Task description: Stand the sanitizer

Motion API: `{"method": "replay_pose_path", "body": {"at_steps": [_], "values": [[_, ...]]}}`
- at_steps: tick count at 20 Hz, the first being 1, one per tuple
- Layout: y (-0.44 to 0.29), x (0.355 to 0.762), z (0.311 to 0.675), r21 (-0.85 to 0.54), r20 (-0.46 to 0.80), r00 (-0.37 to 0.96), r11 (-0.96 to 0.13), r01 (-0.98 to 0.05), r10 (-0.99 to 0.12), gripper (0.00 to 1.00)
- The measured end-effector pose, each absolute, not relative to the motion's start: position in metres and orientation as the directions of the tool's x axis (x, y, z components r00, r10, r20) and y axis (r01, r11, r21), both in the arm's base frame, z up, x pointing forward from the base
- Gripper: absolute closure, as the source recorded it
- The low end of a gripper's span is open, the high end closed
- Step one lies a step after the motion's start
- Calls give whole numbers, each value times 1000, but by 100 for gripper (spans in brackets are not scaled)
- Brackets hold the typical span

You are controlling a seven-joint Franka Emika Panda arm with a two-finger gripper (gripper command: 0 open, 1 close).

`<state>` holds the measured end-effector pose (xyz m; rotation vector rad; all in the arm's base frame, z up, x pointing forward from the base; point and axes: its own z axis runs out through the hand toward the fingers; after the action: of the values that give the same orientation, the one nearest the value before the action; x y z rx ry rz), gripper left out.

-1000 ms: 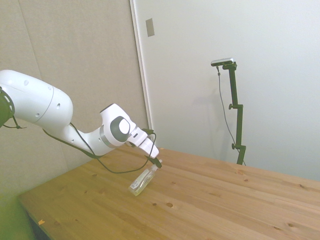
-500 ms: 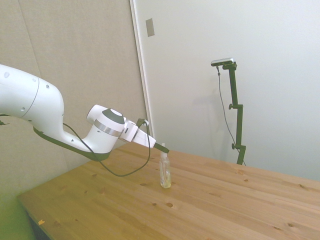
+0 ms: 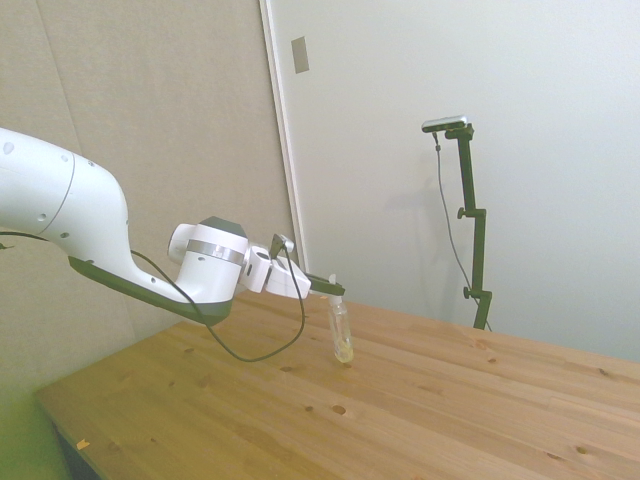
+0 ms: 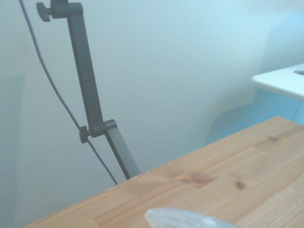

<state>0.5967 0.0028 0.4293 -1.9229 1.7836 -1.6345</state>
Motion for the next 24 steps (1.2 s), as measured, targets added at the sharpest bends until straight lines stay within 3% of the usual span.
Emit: {"method": "replay_pose_path", "body": {"at_steps": [6,7,24], "values": [[-3,615,432,-656,617,-246,-317,-685,-748,100],[-2,615,430,-654,618,-243,-318,-686,-748,0],[0,614,414,-634,624,-220,-322,-703,-750,0]]}}
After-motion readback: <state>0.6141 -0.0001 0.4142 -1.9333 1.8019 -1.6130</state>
